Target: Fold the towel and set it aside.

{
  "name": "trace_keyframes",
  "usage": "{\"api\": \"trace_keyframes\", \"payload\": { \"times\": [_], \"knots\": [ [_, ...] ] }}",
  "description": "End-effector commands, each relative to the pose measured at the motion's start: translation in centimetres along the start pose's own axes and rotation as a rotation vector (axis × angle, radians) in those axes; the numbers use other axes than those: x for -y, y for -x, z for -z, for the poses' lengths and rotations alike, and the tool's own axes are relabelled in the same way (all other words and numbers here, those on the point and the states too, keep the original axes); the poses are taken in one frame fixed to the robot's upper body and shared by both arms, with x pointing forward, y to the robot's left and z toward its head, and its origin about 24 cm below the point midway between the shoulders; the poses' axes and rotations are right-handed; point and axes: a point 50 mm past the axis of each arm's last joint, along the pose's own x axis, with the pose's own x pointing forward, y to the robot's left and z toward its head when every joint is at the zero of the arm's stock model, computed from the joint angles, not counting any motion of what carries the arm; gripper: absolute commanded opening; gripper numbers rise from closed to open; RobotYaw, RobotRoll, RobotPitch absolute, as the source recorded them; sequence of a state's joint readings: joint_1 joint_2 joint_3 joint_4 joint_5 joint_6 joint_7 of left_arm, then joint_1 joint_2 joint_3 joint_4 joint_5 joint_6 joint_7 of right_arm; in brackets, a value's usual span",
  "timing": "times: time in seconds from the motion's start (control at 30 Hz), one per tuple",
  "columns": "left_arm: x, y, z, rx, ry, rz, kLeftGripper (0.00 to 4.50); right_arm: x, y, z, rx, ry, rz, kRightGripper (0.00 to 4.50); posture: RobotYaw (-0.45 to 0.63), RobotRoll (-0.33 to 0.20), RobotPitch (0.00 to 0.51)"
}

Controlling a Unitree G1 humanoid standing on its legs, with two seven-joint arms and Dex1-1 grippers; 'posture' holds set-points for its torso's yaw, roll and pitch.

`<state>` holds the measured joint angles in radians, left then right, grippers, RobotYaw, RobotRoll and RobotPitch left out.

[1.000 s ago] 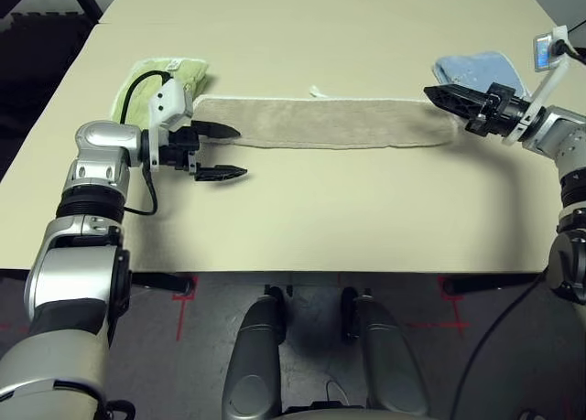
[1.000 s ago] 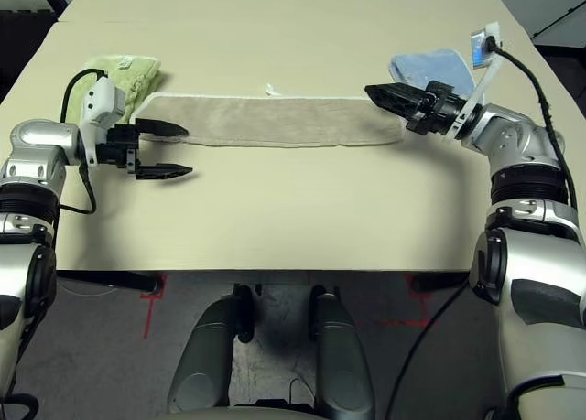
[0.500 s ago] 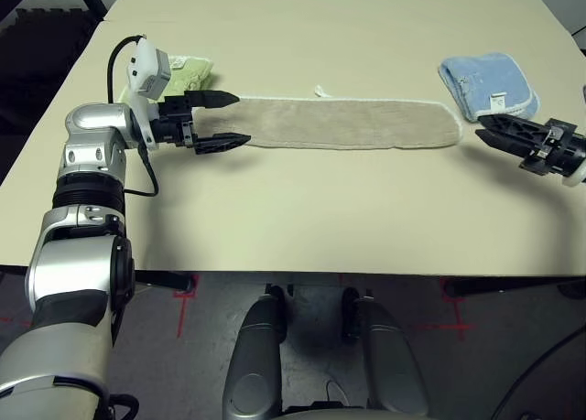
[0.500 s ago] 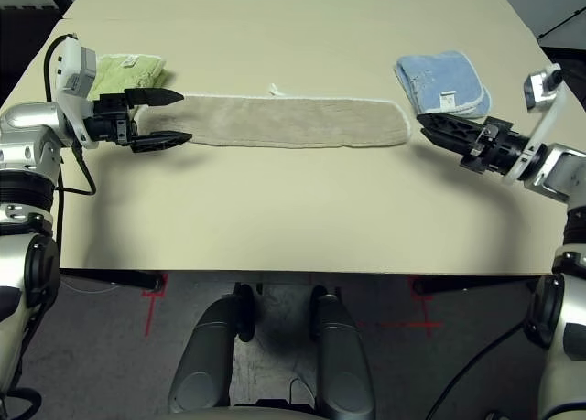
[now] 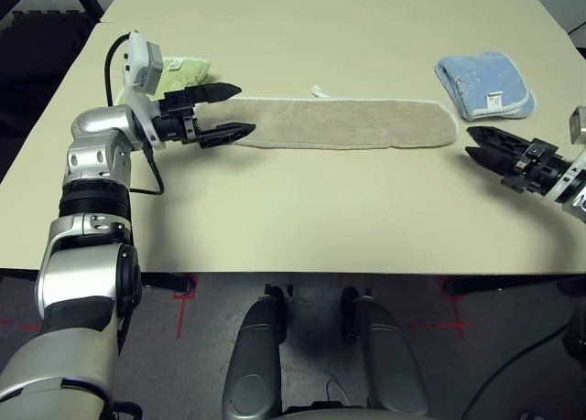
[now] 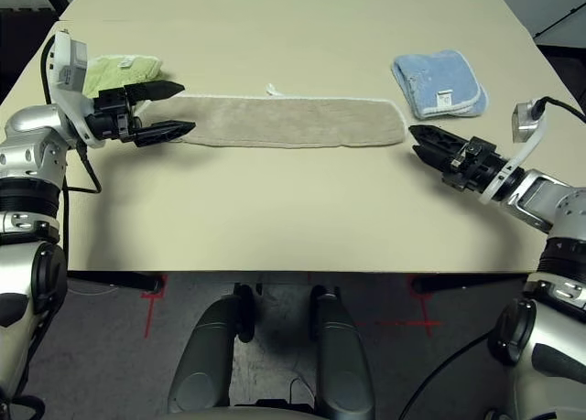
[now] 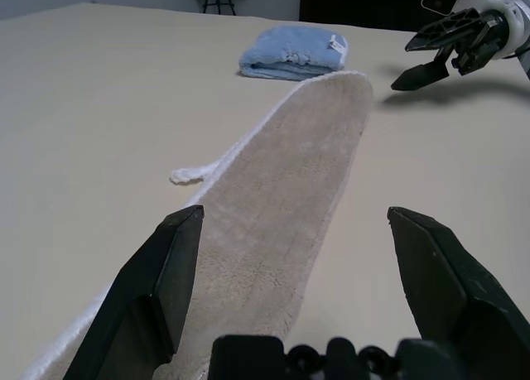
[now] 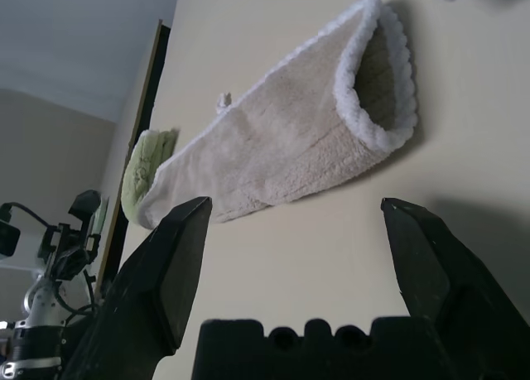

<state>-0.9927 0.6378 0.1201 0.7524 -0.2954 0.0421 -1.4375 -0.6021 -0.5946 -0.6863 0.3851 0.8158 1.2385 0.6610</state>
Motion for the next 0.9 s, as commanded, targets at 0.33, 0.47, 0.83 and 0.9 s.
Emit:
{"api": "trace_keyframes", "payload": {
  "times": [0.33, 0.47, 0.83, 0.9],
  "knots": [
    [0.5, 0.1, 0.5, 0.0, 0.009, 0.023, 4.5, 0.5, -0.9, 0.9, 0.054, -0.026, 0.087, 4.46, -0.03, 0.0, 0.284],
    [0.7, 0.2, 1.0, -0.023, 0.023, 0.034, 4.5, 0.5, -1.5, 1.1, 0.054, -0.029, 0.105, 4.46, -0.03, 0.0, 0.283],
    [1.4, 0.7, 2.0, -0.081, -0.007, 0.069, 4.5, 0.4, -2.7, 1.1, 0.072, -0.044, 0.113, 4.46, -0.03, 0.0, 0.286],
    [1.4, 0.7, 2.0, -0.081, -0.006, 0.071, 4.5, 0.4, -3.0, 1.0, 0.081, -0.048, 0.112, 4.46, -0.03, 0.0, 0.287]
  ]
}}
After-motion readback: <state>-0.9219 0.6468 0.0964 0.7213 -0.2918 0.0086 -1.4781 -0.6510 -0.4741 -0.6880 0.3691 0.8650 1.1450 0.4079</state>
